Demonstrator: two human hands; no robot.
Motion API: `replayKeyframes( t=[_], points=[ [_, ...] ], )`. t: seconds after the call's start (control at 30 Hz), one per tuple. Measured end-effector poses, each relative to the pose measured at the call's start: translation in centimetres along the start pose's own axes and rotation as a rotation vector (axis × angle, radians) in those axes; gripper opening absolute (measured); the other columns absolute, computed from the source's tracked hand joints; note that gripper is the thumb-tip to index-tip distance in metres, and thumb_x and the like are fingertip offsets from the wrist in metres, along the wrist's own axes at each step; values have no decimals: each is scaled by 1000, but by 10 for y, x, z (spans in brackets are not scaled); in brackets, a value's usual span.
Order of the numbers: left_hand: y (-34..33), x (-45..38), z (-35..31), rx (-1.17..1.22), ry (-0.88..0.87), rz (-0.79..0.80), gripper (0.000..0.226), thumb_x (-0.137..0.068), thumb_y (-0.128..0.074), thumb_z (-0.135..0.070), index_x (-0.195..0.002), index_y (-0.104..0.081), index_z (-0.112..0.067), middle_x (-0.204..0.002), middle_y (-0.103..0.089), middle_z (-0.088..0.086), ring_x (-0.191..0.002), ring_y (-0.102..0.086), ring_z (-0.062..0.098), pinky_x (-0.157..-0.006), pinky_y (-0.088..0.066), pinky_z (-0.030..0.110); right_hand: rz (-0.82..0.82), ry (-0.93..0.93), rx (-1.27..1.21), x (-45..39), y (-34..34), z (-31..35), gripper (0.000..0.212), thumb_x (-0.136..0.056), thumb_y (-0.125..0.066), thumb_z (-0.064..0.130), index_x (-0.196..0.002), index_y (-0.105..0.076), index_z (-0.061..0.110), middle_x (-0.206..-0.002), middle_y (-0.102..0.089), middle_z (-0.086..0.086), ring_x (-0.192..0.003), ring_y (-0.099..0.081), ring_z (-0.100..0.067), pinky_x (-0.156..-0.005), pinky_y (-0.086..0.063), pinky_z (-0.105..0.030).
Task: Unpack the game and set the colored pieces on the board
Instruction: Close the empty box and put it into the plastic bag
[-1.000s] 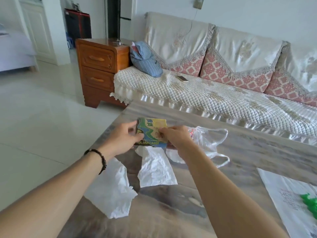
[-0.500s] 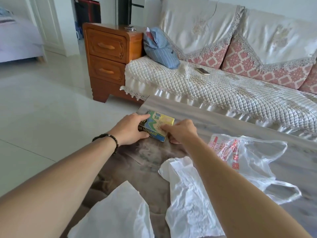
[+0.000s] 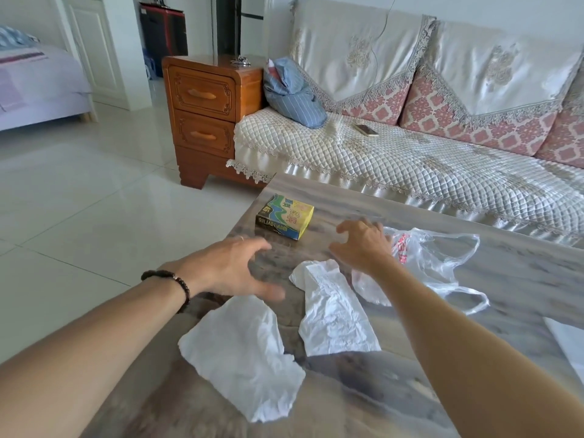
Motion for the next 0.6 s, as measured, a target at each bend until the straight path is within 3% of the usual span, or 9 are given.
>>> replayKeyframes(
  t=[0.07, 0.1, 0.17, 0.27, 0.37, 0.43, 0.5, 0.53, 0.6],
  points=[
    [-7, 17, -7, -174, 38, 181, 123, -47, -78, -75, -147, -18, -38, -140, -39, -6, -125, -43, 16, -99, -42, 35, 147, -107, 99, 17, 0, -24, 71, -73, -50, 65, -136, -46, 32, -149, -33, -11, -138, -26, -37, -111, -25, -58],
    [-13, 22, -11, -229, 38, 219, 125, -47, -82, -68, -148, -15, -37, -142, -39, -5, -128, -42, 17, -101, -42, 37, 224, -124, 116, 26, -2, -34, 73, -71, -45, 65, -136, -44, 33, -151, -30, -14, -138, -26, -37, -112, -23, -57],
    [-23, 25, -23, -195, 23, 227, 117, -59, -88, -45, -149, -14, -31, -139, -43, 0, -118, -49, 20, -95, -47, 37, 330, -89, 144, 44, -5, -48, 63, -71, -44, 50, -129, -49, 29, -149, -33, -17, -135, -30, -34, -111, -27, -50],
    [-37, 20, -46, 52, -20, 199, 114, -73, -81, -14, -151, -1, -36, -120, -53, 4, -81, -55, 11, -71, -50, 28, 275, -19, 142, 66, 4, -62, 64, -78, -59, 25, -139, -42, 26, -145, -38, -13, -134, -34, -31, -109, -29, -40],
    [-43, 7, -68, 68, -85, 140, 122, -74, -79, -10, -147, 10, -51, -108, -52, -1, -88, -58, 16, -71, -51, 29, 250, 26, 82, 80, 16, -72, 86, -74, -69, 21, -149, -26, 27, -141, -39, -7, -132, -36, -28, -101, -36, -35],
    [-44, -4, -83, 18, -119, 168, 113, -74, -76, -8, -148, -3, -52, -114, -50, -8, -102, -60, 20, -74, -53, 32, 242, 48, 60, 87, 20, -79, 83, -74, -71, 20, -146, -30, 22, -131, -45, -7, -123, -42, -27, -94, -39, -33],
    [-46, -17, -92, -33, -137, 209, 85, -73, -73, -7, -141, -37, -44, -123, -53, -14, -104, -59, 17, -77, -54, 32, 243, 34, 40, 93, 16, -87, 62, -77, -66, 18, -133, -40, 17, -115, -54, -7, -103, -50, -26, -81, -42, -32],
    [-48, -22, -95, -31, -133, 201, 68, -73, -71, -6, -128, -52, -40, -123, -56, -13, -98, -61, 16, -75, -55, 33, 234, 17, 19, 96, 14, -91, 48, -79, -61, 17, -125, -46, 14, -105, -57, -7, -94, -51, -26, -76, -41, -31],
    [-51, -28, -101, -14, -130, 137, 39, -76, -68, -5, -102, -65, -34, -115, -59, -6, -90, -60, 16, -68, -54, 32, 172, 29, -40, 102, 8, -97, 19, -82, -54, 13, -100, -56, 8, -86, -59, -6, -82, -54, -29, -68, -41, -31]
  ],
)
Point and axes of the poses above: each hand's wrist, its own x-axis away from the middle knuckle, its own y-axis out of the back of the hand, z = x × y, the point moved 3 cm from there along -x, towards the middle knuckle
